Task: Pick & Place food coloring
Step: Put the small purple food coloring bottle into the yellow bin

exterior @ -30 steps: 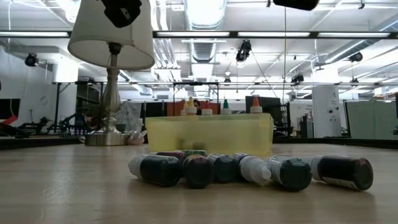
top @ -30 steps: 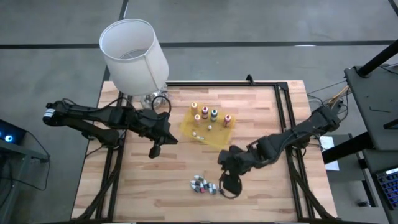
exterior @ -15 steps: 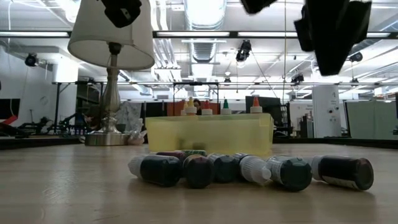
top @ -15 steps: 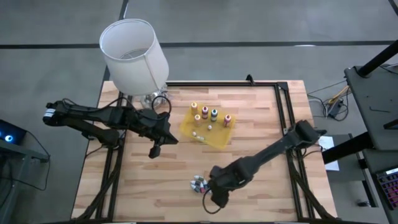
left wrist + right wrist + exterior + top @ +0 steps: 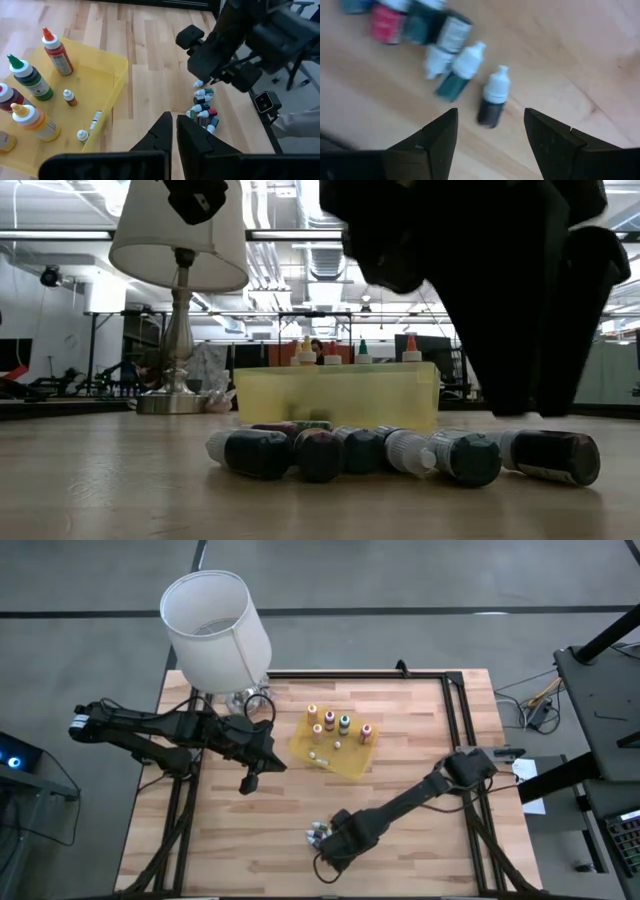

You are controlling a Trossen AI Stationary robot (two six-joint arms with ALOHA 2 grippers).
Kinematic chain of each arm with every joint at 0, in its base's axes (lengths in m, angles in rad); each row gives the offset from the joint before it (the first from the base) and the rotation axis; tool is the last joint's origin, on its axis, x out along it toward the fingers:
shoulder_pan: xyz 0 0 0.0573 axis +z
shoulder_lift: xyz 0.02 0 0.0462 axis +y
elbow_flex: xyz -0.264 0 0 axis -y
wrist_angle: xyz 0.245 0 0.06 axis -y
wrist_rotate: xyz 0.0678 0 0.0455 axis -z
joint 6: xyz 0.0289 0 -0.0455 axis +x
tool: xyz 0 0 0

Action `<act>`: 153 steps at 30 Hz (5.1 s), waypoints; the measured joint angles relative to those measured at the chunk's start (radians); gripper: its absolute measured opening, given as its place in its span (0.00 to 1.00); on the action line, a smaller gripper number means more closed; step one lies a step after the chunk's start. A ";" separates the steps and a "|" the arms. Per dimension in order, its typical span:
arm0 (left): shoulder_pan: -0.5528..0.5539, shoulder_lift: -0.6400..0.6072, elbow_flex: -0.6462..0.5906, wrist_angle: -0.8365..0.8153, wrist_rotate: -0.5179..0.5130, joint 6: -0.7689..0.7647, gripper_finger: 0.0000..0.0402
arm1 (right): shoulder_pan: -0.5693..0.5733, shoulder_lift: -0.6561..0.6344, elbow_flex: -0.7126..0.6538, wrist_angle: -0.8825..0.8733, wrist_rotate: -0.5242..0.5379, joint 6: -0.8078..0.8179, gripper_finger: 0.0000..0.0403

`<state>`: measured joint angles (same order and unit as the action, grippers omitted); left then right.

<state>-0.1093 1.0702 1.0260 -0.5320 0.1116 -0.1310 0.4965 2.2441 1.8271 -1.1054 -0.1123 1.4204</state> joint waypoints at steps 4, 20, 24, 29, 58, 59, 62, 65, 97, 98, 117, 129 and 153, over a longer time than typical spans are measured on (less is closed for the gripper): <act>0.000 0.000 0.000 0.000 0.000 0.000 0.00 | -0.002 0.032 0.039 -0.023 0.006 -0.021 0.54; 0.000 0.000 0.000 -0.006 0.000 -0.007 0.00 | -0.016 0.070 0.019 -0.018 -0.028 -0.045 0.53; 0.000 0.000 0.000 -0.007 0.000 -0.008 0.00 | -0.016 0.070 0.016 -0.013 -0.030 -0.043 0.48; 0.000 0.000 0.000 -0.008 0.000 -0.008 0.00 | -0.016 0.068 0.035 -0.012 -0.039 -0.043 0.38; 0.000 0.000 0.000 0.018 0.020 -0.099 0.00 | -0.065 -0.142 0.055 0.004 0.111 -0.289 0.11; 0.000 0.000 0.000 0.029 0.040 -0.109 0.00 | -0.071 -0.159 0.059 0.008 0.132 -0.307 0.11; 0.000 0.000 0.000 0.072 0.085 -0.115 0.00 | -0.092 -0.217 0.067 0.031 0.197 -0.355 0.11; 0.000 0.000 0.000 0.080 0.090 -0.116 0.00 | -0.116 -0.271 0.068 0.043 0.246 -0.389 0.12; 0.003 0.001 0.000 0.085 0.081 -0.107 0.00 | -0.158 -0.165 0.045 -0.028 0.059 -1.399 0.56; 0.003 0.001 0.000 0.082 0.081 -0.107 0.00 | -0.158 -0.163 0.035 -0.031 0.059 -1.432 0.57; 0.003 0.001 0.000 0.063 0.081 -0.107 0.00 | -0.161 -0.157 -0.175 0.185 0.062 -1.950 0.57; 0.003 0.001 0.000 0.063 0.078 -0.102 0.00 | -0.164 -0.158 -0.283 0.299 0.063 -2.112 0.57; 0.003 0.001 0.000 0.063 0.044 -0.101 0.00 | -0.173 -0.159 -0.363 0.396 0.059 -2.168 0.53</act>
<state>-0.1065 1.0713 1.0260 -0.4686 0.1559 -0.2317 0.3237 2.0850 1.4637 -0.7090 -0.0535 -0.7475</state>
